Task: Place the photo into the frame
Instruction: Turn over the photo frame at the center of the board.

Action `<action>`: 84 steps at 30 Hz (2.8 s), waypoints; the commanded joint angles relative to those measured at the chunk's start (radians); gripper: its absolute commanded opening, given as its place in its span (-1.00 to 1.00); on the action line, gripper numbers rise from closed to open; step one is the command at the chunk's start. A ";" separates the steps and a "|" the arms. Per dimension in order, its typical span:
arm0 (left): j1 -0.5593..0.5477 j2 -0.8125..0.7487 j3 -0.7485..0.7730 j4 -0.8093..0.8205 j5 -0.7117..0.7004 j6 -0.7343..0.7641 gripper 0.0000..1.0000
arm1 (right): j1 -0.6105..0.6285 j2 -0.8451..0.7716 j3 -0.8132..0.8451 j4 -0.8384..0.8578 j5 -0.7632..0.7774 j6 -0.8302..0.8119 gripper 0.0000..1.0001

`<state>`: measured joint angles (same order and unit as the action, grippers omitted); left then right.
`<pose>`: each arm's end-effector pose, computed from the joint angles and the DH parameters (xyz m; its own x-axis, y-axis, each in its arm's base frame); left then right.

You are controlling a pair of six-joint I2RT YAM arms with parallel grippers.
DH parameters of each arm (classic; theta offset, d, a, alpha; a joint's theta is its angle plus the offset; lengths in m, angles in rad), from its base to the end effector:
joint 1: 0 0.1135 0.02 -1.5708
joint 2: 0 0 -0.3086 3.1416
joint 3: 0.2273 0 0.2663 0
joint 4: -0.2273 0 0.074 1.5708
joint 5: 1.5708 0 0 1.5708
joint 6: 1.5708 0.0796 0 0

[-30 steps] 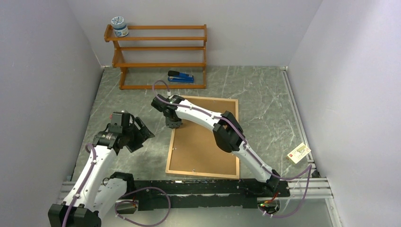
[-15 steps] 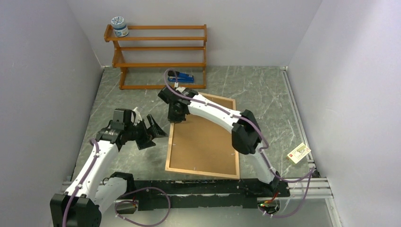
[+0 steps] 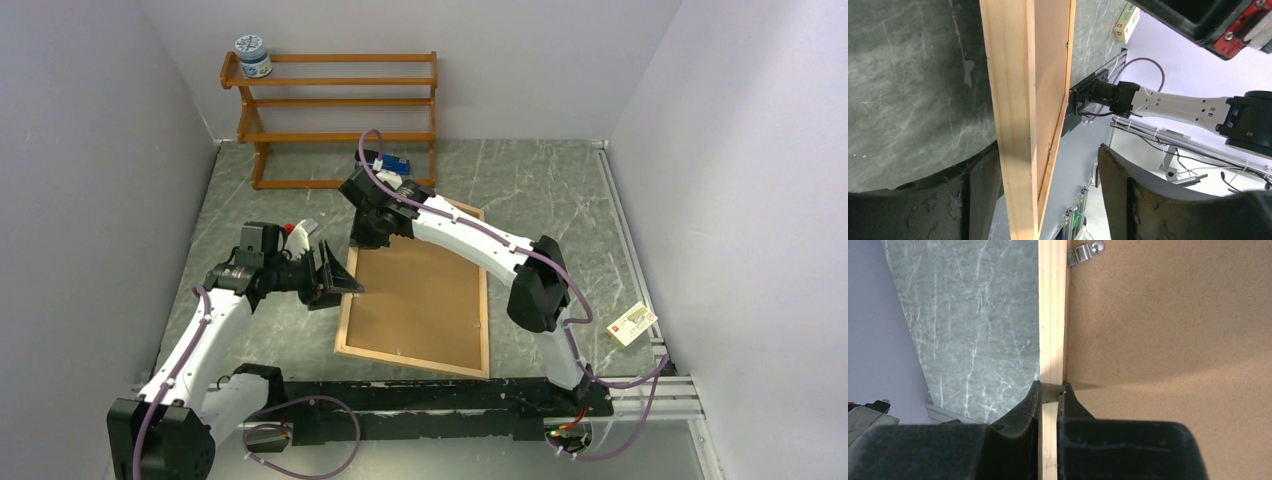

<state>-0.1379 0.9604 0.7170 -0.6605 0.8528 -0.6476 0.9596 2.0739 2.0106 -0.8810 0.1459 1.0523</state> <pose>0.1775 -0.0852 0.2628 -0.9536 -0.2683 -0.1363 -0.0294 0.5338 -0.8451 0.3085 0.4201 0.3036 -0.8916 0.2250 -0.3929 0.0265 0.8922 0.4509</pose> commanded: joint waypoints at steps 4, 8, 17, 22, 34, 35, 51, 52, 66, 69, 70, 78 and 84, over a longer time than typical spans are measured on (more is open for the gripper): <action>0.003 0.032 0.027 -0.028 0.020 0.059 0.27 | -0.004 -0.070 0.012 0.096 -0.011 0.037 -1.00; 0.003 0.052 0.030 -0.041 0.011 0.071 0.25 | -0.006 -0.079 0.014 0.101 -0.014 0.039 -1.00; 0.003 0.085 0.047 -0.039 0.018 0.096 -0.22 | -0.006 -0.129 -0.053 0.159 -0.050 0.068 -1.00; 0.003 0.079 0.067 -0.020 0.061 0.102 -0.91 | -0.007 -0.168 -0.113 0.204 -0.063 0.072 -1.00; 0.003 0.107 0.414 -0.284 -0.140 0.196 -0.95 | -0.161 -0.333 -0.129 0.060 -0.009 -0.090 0.48; 0.003 0.116 0.452 -0.296 -0.152 0.205 -0.95 | -0.181 -0.363 -0.143 0.067 0.000 -0.100 0.49; 0.002 0.316 0.968 -0.443 -0.323 0.466 -0.95 | -0.393 -0.548 -0.242 0.166 -0.161 -0.095 0.48; 0.001 0.323 0.986 -0.445 -0.329 0.480 -0.95 | -0.394 -0.556 -0.262 0.189 -0.178 -0.077 0.48; -0.181 0.312 1.014 -0.445 -0.592 0.574 -0.95 | -0.391 -0.485 -0.218 0.303 -0.337 0.077 0.81; -0.214 0.308 1.005 -0.417 -0.566 0.569 -0.95 | -0.390 -0.420 -0.134 0.204 -0.323 0.079 0.80; -0.227 0.314 1.006 -0.411 -0.558 0.567 -0.95 | -0.390 -0.394 -0.102 0.175 -0.321 0.070 0.80; -0.355 0.378 1.027 -0.419 -0.703 0.557 -0.95 | -0.384 -0.294 0.033 0.118 -0.325 0.062 0.80; -0.433 0.408 1.056 -0.425 -0.751 0.563 -0.83 | -0.380 -0.250 0.082 0.012 -0.310 0.066 0.76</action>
<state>-0.5259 1.3334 1.7367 -1.1404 0.1349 -0.1097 0.5732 1.8137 2.0304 -0.7933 -0.1661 1.1114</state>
